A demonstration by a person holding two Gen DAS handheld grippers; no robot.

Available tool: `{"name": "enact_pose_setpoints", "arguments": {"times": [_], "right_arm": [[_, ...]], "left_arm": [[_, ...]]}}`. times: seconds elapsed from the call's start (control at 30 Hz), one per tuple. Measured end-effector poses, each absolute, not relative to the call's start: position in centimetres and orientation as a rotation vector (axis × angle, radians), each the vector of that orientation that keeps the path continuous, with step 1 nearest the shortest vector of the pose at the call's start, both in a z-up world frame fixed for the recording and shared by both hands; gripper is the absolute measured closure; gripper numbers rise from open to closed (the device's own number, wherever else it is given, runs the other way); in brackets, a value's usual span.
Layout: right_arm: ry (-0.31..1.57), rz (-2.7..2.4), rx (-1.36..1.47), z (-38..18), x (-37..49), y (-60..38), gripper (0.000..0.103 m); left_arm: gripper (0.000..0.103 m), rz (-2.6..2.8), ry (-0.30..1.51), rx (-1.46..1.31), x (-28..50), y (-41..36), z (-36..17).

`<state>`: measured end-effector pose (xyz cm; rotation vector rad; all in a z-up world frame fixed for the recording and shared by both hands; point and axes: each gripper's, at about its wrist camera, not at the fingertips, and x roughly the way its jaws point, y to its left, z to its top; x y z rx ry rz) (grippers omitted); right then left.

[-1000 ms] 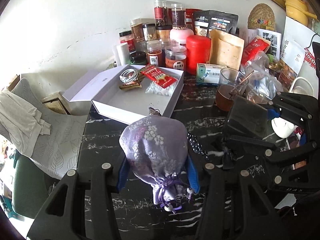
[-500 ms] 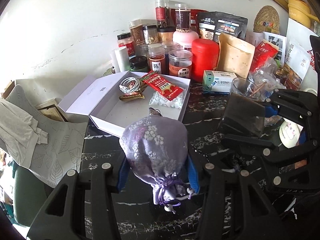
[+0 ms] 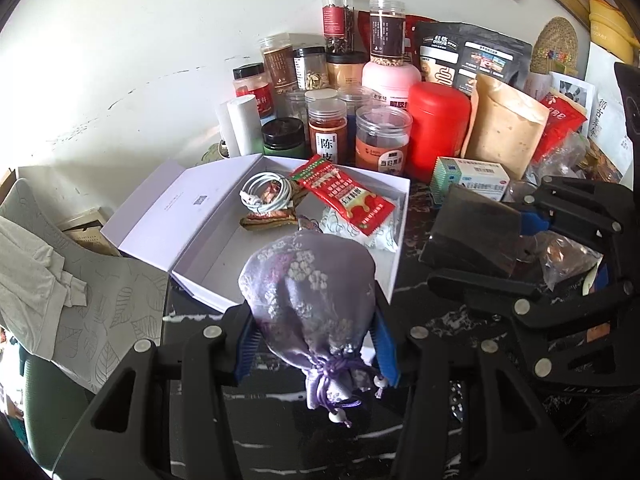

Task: Organize objects

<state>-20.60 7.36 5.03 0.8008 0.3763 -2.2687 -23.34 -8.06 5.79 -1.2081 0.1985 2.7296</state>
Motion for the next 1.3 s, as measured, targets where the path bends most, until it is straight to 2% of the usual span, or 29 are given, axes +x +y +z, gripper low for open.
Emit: {"name": "enact_pose_setpoints", "arguments": {"times": [0.87, 1.3], "right_arm": [[0.300, -2.373, 0.835, 3.0, -31.2, 5.5, 0.058], [0.290, -2.384, 0.896, 1.2, -35.2, 4.2, 0.058]], "left_arm": [[0.056, 2.734, 0.334, -1.159, -36.2, -9.5, 3.3], [0.056, 2.713, 0.351, -1.170, -40.6, -10.7, 0.4]]}}
